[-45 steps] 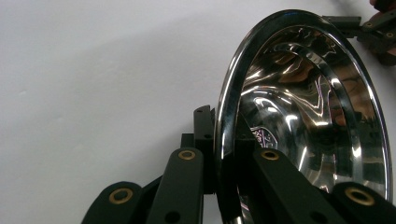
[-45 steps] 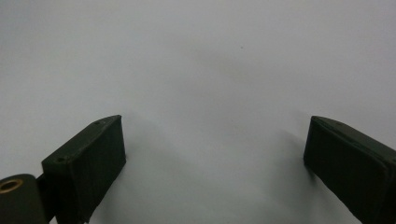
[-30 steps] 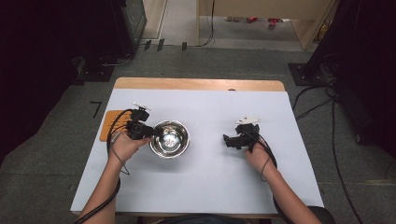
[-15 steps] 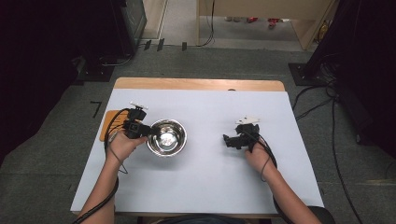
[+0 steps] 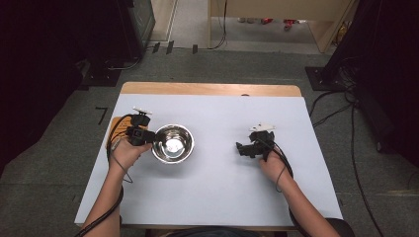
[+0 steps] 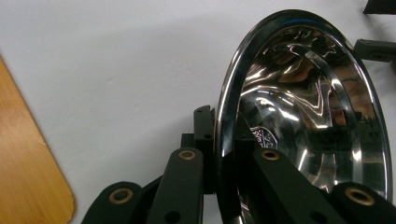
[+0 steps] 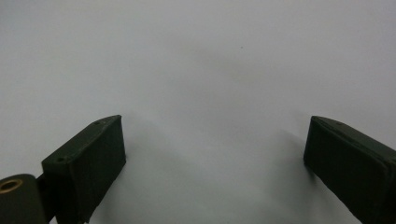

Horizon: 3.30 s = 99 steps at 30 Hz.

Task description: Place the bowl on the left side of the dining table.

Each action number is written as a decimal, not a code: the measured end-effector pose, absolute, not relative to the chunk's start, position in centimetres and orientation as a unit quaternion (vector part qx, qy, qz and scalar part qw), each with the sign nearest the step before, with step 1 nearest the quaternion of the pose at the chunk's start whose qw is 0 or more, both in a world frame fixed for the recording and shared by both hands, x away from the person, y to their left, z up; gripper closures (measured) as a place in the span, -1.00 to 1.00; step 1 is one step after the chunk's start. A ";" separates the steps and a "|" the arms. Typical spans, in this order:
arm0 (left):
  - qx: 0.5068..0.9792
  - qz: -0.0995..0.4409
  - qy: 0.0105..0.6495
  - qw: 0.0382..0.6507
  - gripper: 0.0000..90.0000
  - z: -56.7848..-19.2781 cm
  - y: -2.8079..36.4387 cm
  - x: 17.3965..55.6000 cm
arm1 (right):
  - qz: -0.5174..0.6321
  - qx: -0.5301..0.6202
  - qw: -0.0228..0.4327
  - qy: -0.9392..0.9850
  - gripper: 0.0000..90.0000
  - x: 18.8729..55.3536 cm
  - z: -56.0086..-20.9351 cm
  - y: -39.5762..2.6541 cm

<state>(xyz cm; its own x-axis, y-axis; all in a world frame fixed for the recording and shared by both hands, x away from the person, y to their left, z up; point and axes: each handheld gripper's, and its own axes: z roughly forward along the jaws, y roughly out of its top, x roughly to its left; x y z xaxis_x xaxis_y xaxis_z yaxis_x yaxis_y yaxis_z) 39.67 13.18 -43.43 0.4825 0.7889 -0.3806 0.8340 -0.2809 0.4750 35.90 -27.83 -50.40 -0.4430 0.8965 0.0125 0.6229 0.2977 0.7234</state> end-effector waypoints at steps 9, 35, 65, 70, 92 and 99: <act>0.791 -0.033 0.519 0.324 0.93 -43.4 13.9 39.8 | 0.337 0.487 0.203 0.780 -0.88 35.9 -50.4 -27.8; 0.764 -0.024 0.552 0.333 0.93 -43.3 16.8 40.2 | 0.337 0.487 0.202 0.780 -0.88 35.9 -50.4 -27.8; 0.724 -0.018 0.594 0.350 0.93 -43.5 20.3 40.6 | 0.337 0.488 0.202 0.779 -0.88 35.9 -50.4 -27.8; 0.718 -0.015 0.602 0.350 0.93 -43.6 21.0 40.7 | 0.337 0.488 0.202 0.779 -0.88 35.9 -50.4 -27.8; 0.697 0.005 0.629 0.344 0.93 -44.1 23.3 41.1 | 0.338 0.488 0.202 0.779 -0.88 35.9 -50.4 -27.8; 0.685 0.013 0.641 0.345 0.93 -44.2 24.1 41.2 | 0.338 0.488 0.202 0.779 -0.88 35.9 -50.4 -27.8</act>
<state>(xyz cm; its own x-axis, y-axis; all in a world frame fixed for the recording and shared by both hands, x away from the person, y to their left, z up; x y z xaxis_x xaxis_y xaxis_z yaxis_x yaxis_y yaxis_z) 41.24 24.12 -44.24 0.1771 0.8876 -0.4253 0.8698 0.0610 0.4895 35.91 -27.83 -50.40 -0.4428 0.8965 0.0144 0.6237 0.2964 0.7233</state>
